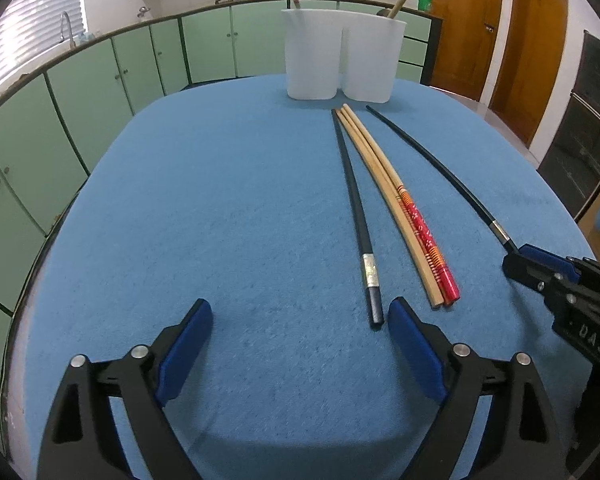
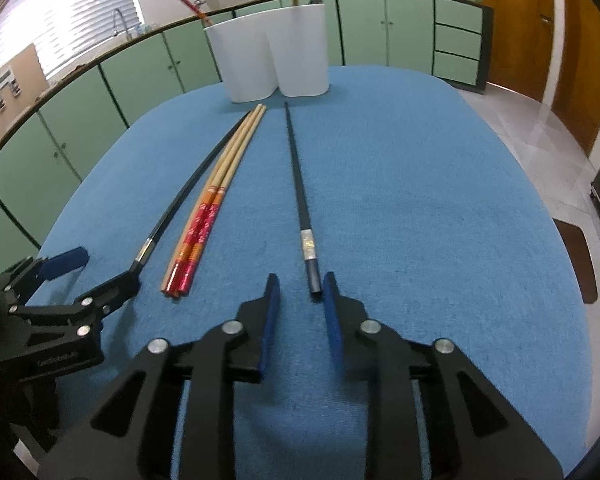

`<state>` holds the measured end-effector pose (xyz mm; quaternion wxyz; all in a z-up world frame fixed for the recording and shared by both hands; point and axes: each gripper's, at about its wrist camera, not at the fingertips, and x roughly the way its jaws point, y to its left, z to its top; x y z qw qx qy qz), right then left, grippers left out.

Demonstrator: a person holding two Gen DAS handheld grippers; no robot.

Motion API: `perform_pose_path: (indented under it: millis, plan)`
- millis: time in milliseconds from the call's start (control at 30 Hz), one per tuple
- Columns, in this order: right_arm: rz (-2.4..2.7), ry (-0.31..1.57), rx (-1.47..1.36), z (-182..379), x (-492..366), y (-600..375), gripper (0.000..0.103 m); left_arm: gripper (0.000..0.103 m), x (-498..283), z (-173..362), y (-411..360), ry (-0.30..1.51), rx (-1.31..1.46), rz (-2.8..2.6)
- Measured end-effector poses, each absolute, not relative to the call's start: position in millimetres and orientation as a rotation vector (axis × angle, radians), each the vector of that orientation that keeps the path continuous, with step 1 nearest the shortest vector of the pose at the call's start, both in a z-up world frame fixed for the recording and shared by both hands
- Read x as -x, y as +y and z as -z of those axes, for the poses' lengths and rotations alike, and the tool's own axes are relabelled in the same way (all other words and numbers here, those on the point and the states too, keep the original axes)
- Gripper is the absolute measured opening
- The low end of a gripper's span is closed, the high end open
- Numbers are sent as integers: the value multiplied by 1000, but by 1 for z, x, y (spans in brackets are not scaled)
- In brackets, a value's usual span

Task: Organize utensils
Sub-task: 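Pull the black chopstick away from the bundle with the right tool, then grasp the second black chopstick with the left tool while the right holds its chopstick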

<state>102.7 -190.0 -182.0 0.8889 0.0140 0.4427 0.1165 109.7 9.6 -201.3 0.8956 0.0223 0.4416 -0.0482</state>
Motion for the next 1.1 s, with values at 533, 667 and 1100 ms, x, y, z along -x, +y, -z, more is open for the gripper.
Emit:
perform_pose_path:
  millis: [533,667,1100]
  plan:
    - [-260,923,-9,182,-109,-192,10,51,-114,198,-1,892,-48,129]
    - [-255,922,-15,183,-109,-195,6,28,-116,198,-10,885,-56,154]
    - [-271,876,-3,163,-96,-194,6,7,-110,182,-9,851,-29,171]
